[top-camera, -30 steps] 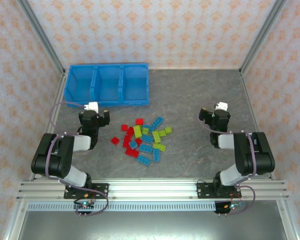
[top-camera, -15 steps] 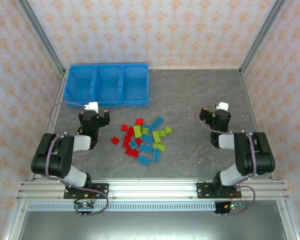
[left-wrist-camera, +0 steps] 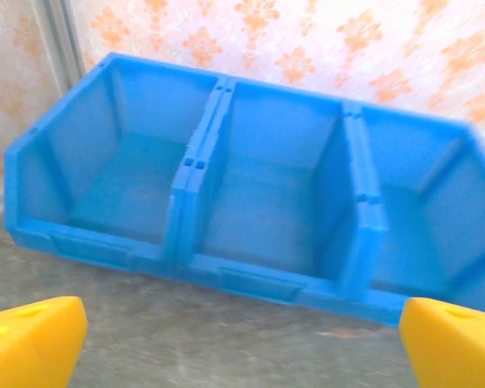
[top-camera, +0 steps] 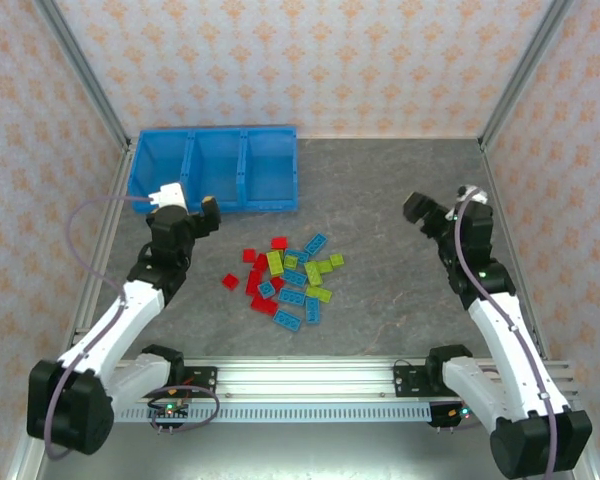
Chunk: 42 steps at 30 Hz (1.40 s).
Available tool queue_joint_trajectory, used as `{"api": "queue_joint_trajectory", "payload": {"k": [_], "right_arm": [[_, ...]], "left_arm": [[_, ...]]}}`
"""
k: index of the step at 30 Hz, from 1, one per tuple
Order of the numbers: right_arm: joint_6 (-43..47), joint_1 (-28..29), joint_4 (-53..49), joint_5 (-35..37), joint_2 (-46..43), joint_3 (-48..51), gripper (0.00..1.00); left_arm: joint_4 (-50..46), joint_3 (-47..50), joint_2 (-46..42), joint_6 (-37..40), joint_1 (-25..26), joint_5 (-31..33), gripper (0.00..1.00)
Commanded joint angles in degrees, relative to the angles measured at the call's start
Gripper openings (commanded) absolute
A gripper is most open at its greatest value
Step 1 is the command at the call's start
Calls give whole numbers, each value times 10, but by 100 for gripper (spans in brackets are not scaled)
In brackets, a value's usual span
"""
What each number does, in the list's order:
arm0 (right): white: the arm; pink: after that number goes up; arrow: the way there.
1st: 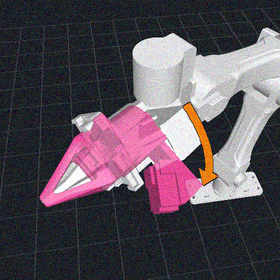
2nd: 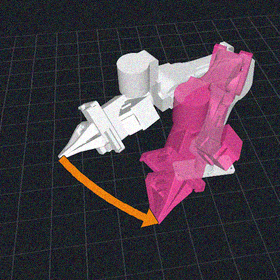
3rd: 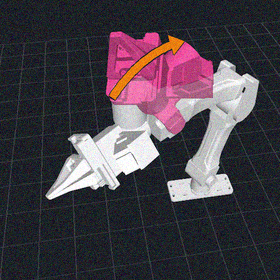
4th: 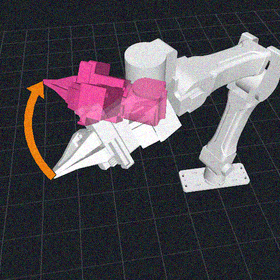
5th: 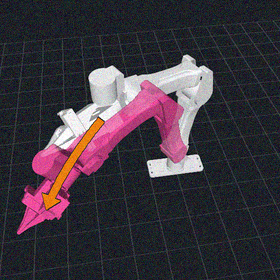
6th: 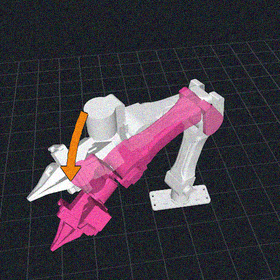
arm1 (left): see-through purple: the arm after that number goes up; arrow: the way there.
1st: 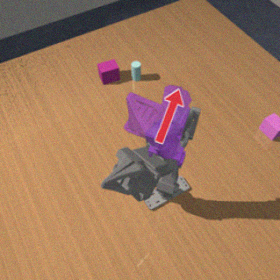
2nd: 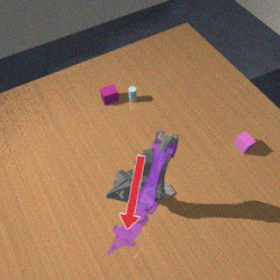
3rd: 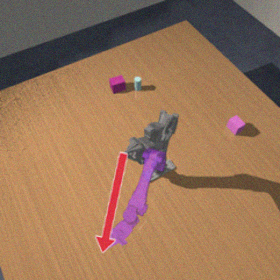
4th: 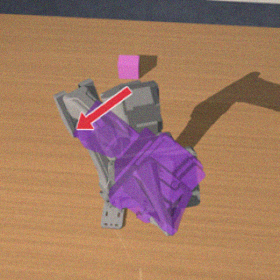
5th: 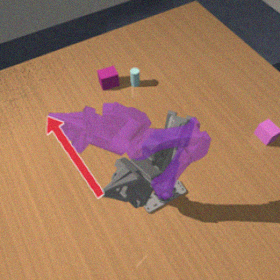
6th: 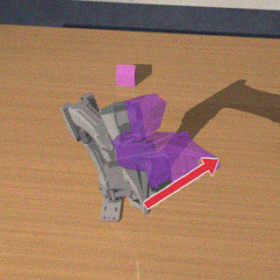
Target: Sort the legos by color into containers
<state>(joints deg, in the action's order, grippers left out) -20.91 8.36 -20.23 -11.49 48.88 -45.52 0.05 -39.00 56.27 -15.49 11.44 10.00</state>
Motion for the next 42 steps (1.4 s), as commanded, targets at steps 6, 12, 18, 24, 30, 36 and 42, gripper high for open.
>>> {"api": "queue_joint_trajectory", "payload": {"k": [6,12,18,24,30,36,42], "right_arm": [[-55,225,-212,-108,51,-30,99],[-85,330,-177,-56,108,-44,99],[-87,337,-186,-15,144,-58,99],[-92,337,-181,-12,146,-59,99],[-96,337,-183,-8,150,-60,99],[-102,338,-186,-7,158,-63,99],[-115,344,-183,6,142,-71,99]], "left_arm": [[-362,-42,5,-240,52,-113,88],[-340,-14,77,-283,58,-136,73],[-354,-40,174,-247,107,-124,72],[-323,-37,233,-247,114,-112,73],[-284,-29,271,-247,114,-127,62],[-277,-23,270,-251,114,-126,42],[-307,-51,199,-246,113,-110,26]]}}
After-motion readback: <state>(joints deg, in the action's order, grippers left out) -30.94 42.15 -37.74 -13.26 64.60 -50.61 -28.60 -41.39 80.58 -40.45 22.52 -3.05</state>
